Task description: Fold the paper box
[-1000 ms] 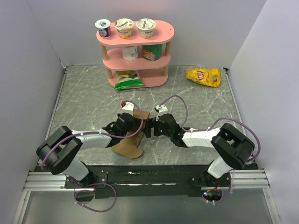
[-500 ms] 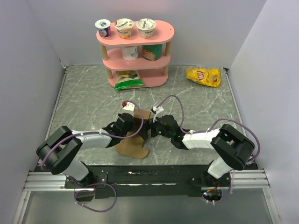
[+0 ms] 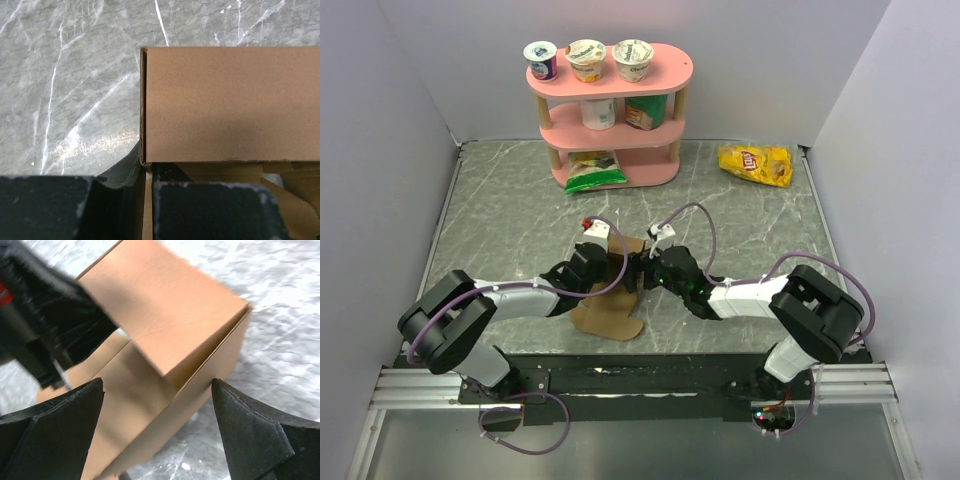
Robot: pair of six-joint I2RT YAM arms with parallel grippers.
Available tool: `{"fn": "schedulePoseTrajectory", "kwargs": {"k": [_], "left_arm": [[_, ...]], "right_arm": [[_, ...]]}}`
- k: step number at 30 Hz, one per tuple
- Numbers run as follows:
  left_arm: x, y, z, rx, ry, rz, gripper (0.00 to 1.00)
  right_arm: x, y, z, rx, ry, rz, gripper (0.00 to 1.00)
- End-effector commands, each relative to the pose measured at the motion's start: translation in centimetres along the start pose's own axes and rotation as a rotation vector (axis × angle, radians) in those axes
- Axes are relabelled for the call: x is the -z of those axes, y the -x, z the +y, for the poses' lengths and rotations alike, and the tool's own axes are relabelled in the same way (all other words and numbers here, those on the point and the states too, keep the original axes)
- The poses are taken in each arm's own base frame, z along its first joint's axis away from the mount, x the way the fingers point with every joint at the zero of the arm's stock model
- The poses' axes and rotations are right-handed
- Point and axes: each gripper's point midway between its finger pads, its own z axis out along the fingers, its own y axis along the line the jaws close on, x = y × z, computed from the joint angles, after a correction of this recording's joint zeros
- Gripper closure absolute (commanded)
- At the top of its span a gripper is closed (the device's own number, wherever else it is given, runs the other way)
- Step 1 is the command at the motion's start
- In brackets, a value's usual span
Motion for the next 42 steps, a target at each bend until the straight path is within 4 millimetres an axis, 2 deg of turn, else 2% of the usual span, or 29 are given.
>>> {"fn": "schedulePoseTrajectory", "kwargs": {"k": [1,2,3,4,7,11,15,18,20,21,23,26,30,31,32,34,35,36,37,38,40,41,42], "left_arm": [[0.3,-0.6,-1.3,0.02,-0.05,0.03,0.99],[0.3,-0.7,-1.3,0.027,-0.047,0.033,0.99],[0.4,-0.6,-1.4,0.042,-0.049,0.031,0.99],[0.4,-0.7,-1.4,0.048,-0.051,0.035,0.99],[0.4,-0.8,-1.2,0.06,-0.035,0.039,0.99],[0.5,-0.6,-0.7,0.062,0.002,0.028,0.99],[0.9,-0.3,-0.9,0.069,-0.001,0.013,0.99],[1.3,0.7,-0.9,0.072,-0.006,-0.012,0.91],[1.9,2.0,-0.9,0.079,-0.016,-0.045,0.85],[2.1,2.3,-0.9,0.074,-0.02,-0.053,0.74],[2.8,3.0,-1.0,0.084,-0.04,-0.067,0.63],[3.6,3.3,-1.2,0.092,-0.067,-0.072,0.5],[4.9,3.3,-1.2,0.095,-0.11,-0.075,0.27],[5.2,3.4,-1.2,0.09,-0.116,-0.076,0.25],[5.9,4.0,-1.3,0.096,-0.136,-0.096,0.23],[6.7,3.2,-1.1,0.091,-0.151,-0.085,0.23],[7.7,4.1,-1.1,0.111,-0.168,-0.125,0.24],[8.1,3.3,-0.5,0.111,-0.148,-0.131,0.26],[8.9,3.2,-1.2,0.115,-0.177,-0.149,0.27],[9.9,4.0,-1.5,0.145,-0.205,-0.19,0.29],[11.1,3.1,-2.6,0.16,-0.256,-0.206,0.32],[11.9,4.1,-3.4,0.209,-0.3,-0.25,0.33],[12.0,3.5,-3.8,0.214,-0.326,-0.248,0.36]], "right_arm": [[0.0,4.4,-0.3,-0.027,-0.16,-0.145,0.09],[0.1,4.5,-0.2,-0.027,-0.177,-0.148,0.1],[0.1,3.6,-0.8,-0.018,-0.215,-0.115,0.12],[0.0,4.1,-0.6,-0.028,-0.248,-0.121,0.18],[0.2,3.4,-1.9,-0.056,-0.365,-0.093,0.31],[0.8,3.2,-2.9,-0.108,-0.477,-0.091,0.43],[0.7,3.2,-3.0,-0.115,-0.505,-0.079,0.53],[0.4,2.7,-3.2,-0.094,-0.514,-0.055,0.64],[0.4,2.3,-3.6,-0.08,-0.528,-0.041,0.66],[0.4,2.2,-3.7,-0.072,-0.534,-0.039,0.67],[0.4,2.1,-3.9,-0.058,-0.539,-0.035,0.68],[0.2,2.4,-3.9,-0.03,-0.524,-0.037,0.68],[0.0,2.6,-3.9,-0.012,-0.506,-0.031,0.7],[-0.1,2.6,-4.1,-0.001,-0.506,-0.024,0.7],[-0.1,2.6,-4.2,-0.001,-0.509,-0.022,0.7],[-0.2,2.8,-4.4,0.013,-0.496,-0.02,0.7],[-0.1,3.0,-4.5,0.012,-0.493,-0.022,0.7],[-0.1,3.1,-4.4,0.015,-0.483,-0.02,0.7],[-0.1,3.4,-4.4,0.02,-0.475,-0.02,0.7],[-0.1,3.6,-4.5,0.018,-0.476,-0.02,0.7],[-0.2,3.6,-4.4,0.028,-0.462,-0.014,0.7],[-0.2,3.7,-4.4,0.025,-0.459,-0.012,0.7],[-0.2,3.7,-4.4,0.022,-0.453,-0.009,0.7]]}}
